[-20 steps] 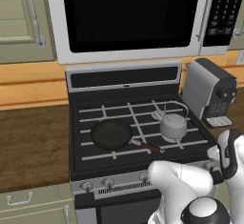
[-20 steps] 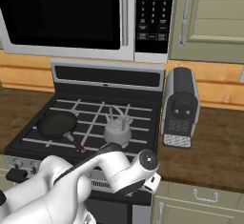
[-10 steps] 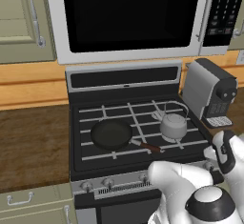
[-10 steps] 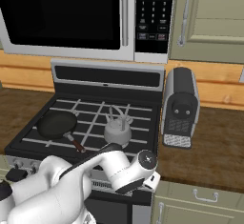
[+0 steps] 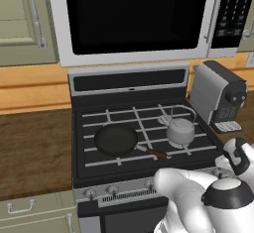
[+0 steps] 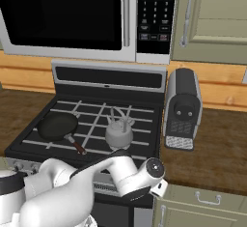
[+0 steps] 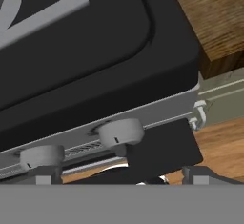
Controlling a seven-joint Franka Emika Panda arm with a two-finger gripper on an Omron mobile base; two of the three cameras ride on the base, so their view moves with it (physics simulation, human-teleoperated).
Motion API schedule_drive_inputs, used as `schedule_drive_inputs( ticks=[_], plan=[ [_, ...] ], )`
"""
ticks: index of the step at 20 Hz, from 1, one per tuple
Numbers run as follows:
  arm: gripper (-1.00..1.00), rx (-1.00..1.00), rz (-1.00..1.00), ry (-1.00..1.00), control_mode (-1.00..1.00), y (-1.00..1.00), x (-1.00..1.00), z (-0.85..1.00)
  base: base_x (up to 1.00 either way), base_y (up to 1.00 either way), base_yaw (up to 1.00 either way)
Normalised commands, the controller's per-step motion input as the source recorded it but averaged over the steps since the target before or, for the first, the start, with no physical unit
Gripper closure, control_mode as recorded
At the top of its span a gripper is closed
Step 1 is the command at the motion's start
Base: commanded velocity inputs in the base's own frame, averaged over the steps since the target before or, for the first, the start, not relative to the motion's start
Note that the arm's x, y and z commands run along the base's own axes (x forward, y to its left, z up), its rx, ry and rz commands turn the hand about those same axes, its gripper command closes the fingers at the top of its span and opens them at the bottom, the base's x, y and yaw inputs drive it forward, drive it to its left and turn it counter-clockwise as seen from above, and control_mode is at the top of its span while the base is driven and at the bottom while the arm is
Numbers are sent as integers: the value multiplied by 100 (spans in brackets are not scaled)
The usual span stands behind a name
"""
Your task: Pick the kettle from the counter and place it on a stove burner. Then turn the burner on.
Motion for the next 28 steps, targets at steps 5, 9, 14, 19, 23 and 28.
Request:
schedule_drive_inputs(
  ticks=[5, 9, 14, 19, 23, 28],
  plan=[
    [-100, 0, 0, 0, -100, -1, 3, -8, 0, 0, 0],
    [-100, 0, 1, 0, -100, 0, 3, -4, 0, 0, 0],
    [-100, 0, 1, 0, -100, 0, 9, -8, 0, 0, 0],
    [-100, 0, 0, 0, -100, 0, 4, -10, 0, 0, 0],
    [-100, 0, 0, 0, -100, 0, 13, -18, 0, 0, 0],
    [-100, 0, 0, 0, -100, 0, 5, -18, 0, 0, 0]
  ],
)
